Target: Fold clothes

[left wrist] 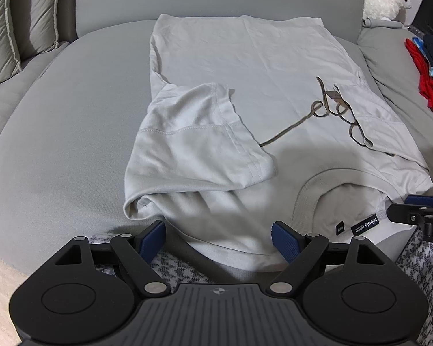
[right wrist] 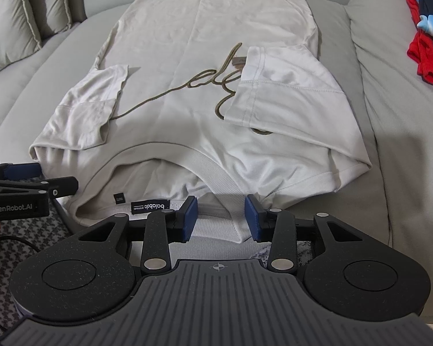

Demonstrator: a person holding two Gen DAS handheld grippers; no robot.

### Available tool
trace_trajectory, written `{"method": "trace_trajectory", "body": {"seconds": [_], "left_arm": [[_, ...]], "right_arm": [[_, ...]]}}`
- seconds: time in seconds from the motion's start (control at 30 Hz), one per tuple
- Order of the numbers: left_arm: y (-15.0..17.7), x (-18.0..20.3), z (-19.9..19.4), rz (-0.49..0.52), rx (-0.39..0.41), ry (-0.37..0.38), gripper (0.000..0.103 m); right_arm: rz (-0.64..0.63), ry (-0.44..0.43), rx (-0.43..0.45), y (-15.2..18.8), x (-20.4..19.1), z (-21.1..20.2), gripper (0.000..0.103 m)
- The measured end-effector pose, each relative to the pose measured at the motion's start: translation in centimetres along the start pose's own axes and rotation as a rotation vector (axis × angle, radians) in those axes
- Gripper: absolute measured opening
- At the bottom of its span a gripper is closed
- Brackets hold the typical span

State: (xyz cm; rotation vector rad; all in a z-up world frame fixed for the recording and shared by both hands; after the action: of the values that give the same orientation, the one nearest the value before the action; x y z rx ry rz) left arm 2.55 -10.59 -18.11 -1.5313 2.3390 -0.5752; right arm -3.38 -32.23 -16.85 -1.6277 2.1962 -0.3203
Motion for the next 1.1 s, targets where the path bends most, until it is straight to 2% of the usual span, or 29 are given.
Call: {"method": "trace_trajectory", "body": {"seconds": [0.17,0.33,0.43,0.6,0.67,0.8,1.1], "left_arm": [[-1.9,0.0,-0.8,-0.012,0.053,0.006,0.081],[-5.2,-1.1,-0.4,-0.038,0.088,-0.003,0.081],[-8.7,-2.9,0.9,-0.059,0.110,-0.025,0.080],[-14.7,-5.9,3.4,-0.079,0.140,-0.068,0.079],[-17.2,-7.1,4.8,-0.092,0.146,-0.075,0.078],[-22.2,-9.7,8.1,-0.105,0.164,-0.120,0.078],[-31.2,-14.0,16.4,-0.105,0.193,-0.179,0.078]], "right_arm": [[0.000,-0.037,0.039,-1.1,-0.4,-1.2,0.044],[-0.034,-0.045,0.077,-4.2,-0.7,-1.5,0.045],[-0.047,-0.034,0.105,-6.7,-0.4,-1.4,0.045],[-0.059,0.002,0.179,-13.8,1.3,0.0,0.046],[-0.066,0.017,0.221,-16.8,2.1,0.8,0.050],[-0.079,0.043,0.285,-21.7,3.5,2.6,0.051],[0.014,0.105,0.334,-34.3,9.5,11.2,0.054]]}}
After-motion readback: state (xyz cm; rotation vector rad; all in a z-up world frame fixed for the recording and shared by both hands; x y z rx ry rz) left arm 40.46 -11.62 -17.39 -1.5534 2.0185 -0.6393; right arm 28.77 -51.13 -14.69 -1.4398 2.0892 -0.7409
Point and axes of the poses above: each gripper's, at about its wrist camera, not at the fingertips, and z roughly the way its jaws point, x to its right, y to its underside, the point moved 5 cm from there along z, roughly the way its jaws point, and after that the axes turned 6 degrees about z, right-handed, at the moved point
